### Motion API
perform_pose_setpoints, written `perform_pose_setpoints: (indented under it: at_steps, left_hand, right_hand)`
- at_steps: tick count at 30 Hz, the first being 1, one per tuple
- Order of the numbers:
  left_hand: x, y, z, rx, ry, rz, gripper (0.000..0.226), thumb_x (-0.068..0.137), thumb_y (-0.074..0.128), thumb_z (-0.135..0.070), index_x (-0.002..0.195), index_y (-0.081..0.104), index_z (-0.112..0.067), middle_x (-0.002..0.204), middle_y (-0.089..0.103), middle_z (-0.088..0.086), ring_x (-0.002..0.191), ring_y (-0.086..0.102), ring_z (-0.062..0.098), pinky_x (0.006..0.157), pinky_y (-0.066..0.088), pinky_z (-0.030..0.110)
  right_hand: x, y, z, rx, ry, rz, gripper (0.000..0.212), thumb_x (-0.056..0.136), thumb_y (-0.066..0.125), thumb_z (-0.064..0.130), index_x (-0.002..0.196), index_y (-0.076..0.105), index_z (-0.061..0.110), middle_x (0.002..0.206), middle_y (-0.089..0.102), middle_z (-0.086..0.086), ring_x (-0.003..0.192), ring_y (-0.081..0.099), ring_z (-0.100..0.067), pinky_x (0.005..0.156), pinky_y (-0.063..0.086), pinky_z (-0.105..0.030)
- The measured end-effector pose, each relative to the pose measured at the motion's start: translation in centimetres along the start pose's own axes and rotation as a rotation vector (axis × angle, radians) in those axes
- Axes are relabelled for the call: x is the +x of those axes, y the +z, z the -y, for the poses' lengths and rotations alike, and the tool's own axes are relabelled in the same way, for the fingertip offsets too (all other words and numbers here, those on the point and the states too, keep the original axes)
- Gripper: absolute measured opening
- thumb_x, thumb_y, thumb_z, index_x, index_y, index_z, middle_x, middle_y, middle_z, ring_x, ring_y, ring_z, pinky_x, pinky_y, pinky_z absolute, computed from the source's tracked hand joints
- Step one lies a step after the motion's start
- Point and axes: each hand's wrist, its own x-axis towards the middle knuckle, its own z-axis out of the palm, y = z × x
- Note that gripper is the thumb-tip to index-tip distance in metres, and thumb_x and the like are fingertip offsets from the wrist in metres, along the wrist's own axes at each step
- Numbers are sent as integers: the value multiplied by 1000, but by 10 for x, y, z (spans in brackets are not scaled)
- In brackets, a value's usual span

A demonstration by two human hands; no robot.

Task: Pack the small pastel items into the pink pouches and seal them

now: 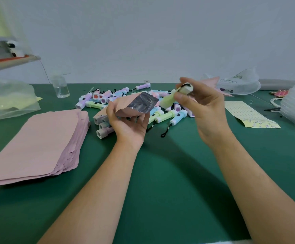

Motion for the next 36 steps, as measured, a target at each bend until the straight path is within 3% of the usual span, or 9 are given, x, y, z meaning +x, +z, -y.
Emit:
perform_pose_setpoints:
  at_steps: [5,9,13,19,23,27,29,31,36]
  left_hand:
    - [0,0,8,72,2,34,76,87,66,-64,139,66,-9,106,72,12,88,76,28,74,63,39]
    - [-3,4,16,169,7,91,65,91,58,-65,116,74,-8,107,75,15,95,76,29,76,62,40]
    - [-9,9,26,317,57,109,72,99,44,-67,90,72,-1,95,73,13,87,75,23,73,61,39]
    - [-20,19,35,371,92,25,86,94,47,-66,142,56,5,118,64,21,101,70,27,76,62,39]
    - [-28,28,40,362,75,35,103,84,48,-69,144,47,15,127,62,27,111,68,31,74,62,36]
    - [-30,30,50,333,39,77,67,98,39,-64,121,56,-3,111,61,18,102,64,31,71,60,36]
    - [-33,32,54,332,26,120,59,98,38,-62,115,58,-9,98,58,17,91,57,30,68,52,34]
    - [-35,35,57,308,21,175,55,99,39,-58,115,60,-10,97,55,17,90,51,31,71,41,36]
    - [-40,36,63,284,-37,211,51,100,41,-54,126,62,-15,120,60,14,109,54,27,87,38,39]
  right_hand:
    - [-1,5,2,150,-4,30,25,87,78,3,109,74,13,110,77,-8,99,72,-23,86,55,-33]
    - [-7,17,-9,-252,1,67,18,83,83,8,96,71,14,98,78,-1,89,75,-20,80,61,-39]
    - [-11,27,-20,-561,-47,-40,18,75,84,5,86,73,14,79,72,6,75,71,-13,75,61,-40]
    - [-12,25,-17,-703,103,-185,21,69,79,26,89,72,28,74,74,16,73,71,-5,75,60,-39]
    - [-7,22,-19,-456,326,-284,50,73,84,23,107,47,25,74,75,17,69,68,-10,65,51,-23]
    - [-5,22,-20,-301,420,-292,54,78,84,13,115,46,24,71,74,16,62,64,6,52,43,-6]
    - [-8,26,-21,-366,411,-258,59,73,84,4,118,50,24,77,74,9,73,68,-6,70,55,-17]
    - [-10,31,-21,-474,382,-229,63,70,81,4,122,52,24,91,72,11,95,68,-17,99,53,-47]
    - [-9,31,-19,-538,329,-247,53,81,78,12,126,51,22,96,63,19,109,63,-22,106,44,-57]
